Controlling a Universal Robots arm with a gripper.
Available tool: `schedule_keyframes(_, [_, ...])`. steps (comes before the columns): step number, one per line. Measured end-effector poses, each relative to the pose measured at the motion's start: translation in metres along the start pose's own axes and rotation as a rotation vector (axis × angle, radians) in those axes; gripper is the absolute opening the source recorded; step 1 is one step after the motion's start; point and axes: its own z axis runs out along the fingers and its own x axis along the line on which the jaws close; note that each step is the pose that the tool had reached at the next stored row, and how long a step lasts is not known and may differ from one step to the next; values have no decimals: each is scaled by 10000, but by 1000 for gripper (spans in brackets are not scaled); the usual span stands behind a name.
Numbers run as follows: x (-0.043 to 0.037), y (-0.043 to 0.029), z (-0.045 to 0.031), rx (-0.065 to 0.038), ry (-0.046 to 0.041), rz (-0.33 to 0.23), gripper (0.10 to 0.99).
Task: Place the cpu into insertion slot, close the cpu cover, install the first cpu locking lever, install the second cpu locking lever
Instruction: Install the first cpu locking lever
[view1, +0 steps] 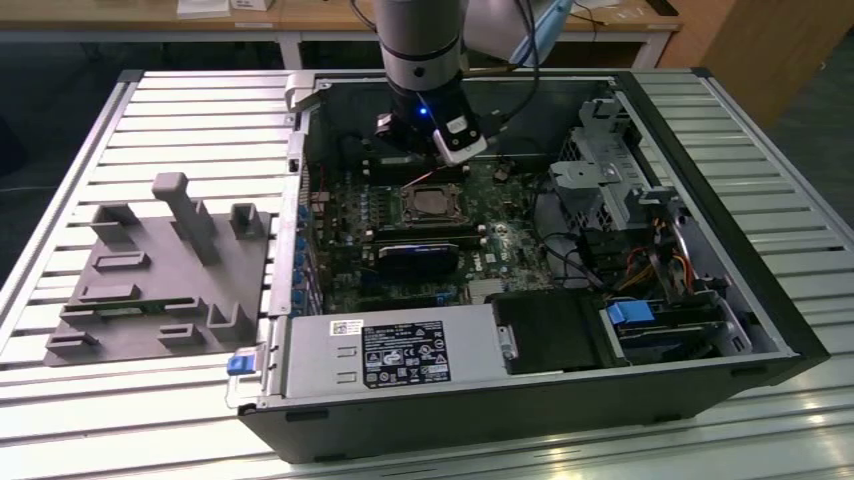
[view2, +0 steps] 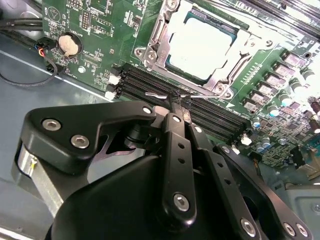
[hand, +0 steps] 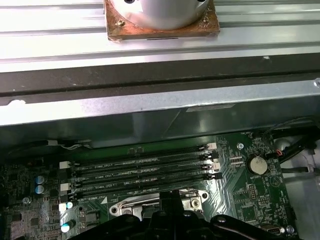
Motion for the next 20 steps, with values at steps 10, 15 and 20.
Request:
schedule_keyframes(10, [1,21,51,90,-14,-7,106])
schedule_keyframes(15, [4,18,79,137,-44,-21,106])
schedule_keyframes(20, [7,11,108,54,-188,-49,106])
